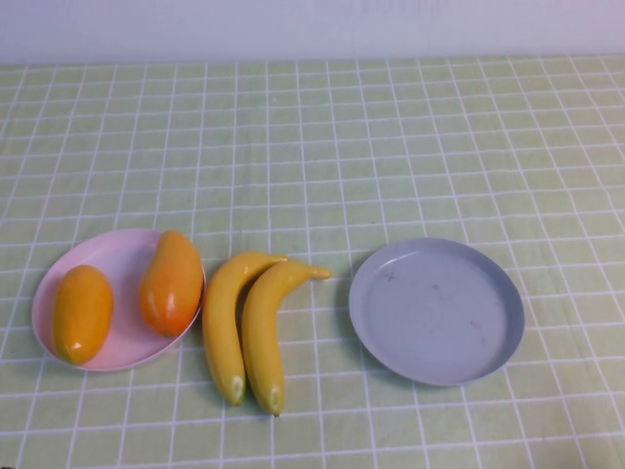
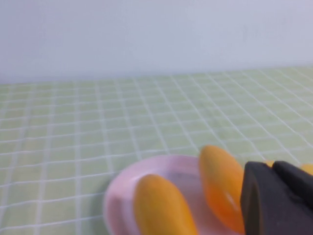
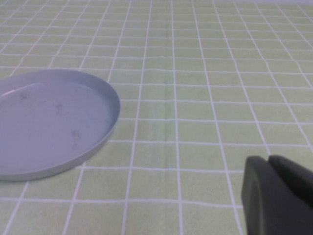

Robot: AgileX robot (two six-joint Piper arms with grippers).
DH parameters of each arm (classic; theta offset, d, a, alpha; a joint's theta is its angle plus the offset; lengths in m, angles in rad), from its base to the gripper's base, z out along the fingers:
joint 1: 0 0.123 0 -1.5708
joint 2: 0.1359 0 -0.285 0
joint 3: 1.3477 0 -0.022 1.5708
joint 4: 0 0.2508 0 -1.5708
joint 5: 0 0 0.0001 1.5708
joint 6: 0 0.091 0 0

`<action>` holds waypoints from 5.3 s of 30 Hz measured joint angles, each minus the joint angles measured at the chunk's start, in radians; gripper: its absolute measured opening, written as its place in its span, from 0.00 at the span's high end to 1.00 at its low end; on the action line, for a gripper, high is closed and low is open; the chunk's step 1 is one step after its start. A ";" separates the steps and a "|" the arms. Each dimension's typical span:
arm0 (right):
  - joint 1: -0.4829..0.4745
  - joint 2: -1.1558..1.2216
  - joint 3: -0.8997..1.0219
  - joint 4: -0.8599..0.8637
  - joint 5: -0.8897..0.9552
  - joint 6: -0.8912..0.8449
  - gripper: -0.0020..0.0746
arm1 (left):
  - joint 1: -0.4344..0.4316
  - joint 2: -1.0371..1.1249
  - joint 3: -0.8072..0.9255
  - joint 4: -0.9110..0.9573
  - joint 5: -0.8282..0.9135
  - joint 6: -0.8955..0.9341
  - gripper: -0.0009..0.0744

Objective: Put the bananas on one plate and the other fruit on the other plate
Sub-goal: Put another type of fruit in the right plate

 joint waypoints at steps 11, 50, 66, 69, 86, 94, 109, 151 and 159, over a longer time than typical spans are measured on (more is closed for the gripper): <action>0.000 0.000 0.002 0.000 0.002 0.000 1.00 | 0.161 -0.185 0.143 -0.019 0.034 0.007 0.99; 0.000 0.000 0.002 0.022 -0.083 0.000 1.00 | 0.161 -0.189 0.144 -0.021 0.260 0.009 0.99; 0.000 0.000 0.000 0.616 -0.205 -0.002 1.00 | 0.161 -0.189 0.144 -0.021 0.260 0.009 0.99; 0.000 0.034 -0.048 0.662 -0.111 -0.002 1.00 | 0.161 -0.189 0.144 -0.021 0.260 0.009 0.99; 0.013 0.976 -0.761 0.471 0.533 -0.079 1.00 | 0.161 -0.189 0.144 -0.021 0.260 0.009 0.99; 0.277 1.260 -0.972 0.418 0.473 -0.049 1.00 | 0.161 -0.189 0.144 -0.021 0.260 0.009 0.99; 0.623 1.813 -1.477 0.237 0.574 0.155 0.95 | 0.161 -0.189 0.144 -0.021 0.260 0.009 0.99; 0.667 2.253 -1.900 0.021 0.714 0.462 0.37 | 0.161 -0.189 0.144 -0.021 0.260 0.009 0.99; 0.667 2.257 -1.919 0.019 0.738 0.448 0.56 | 0.161 -0.189 0.144 -0.021 0.260 0.009 0.99</action>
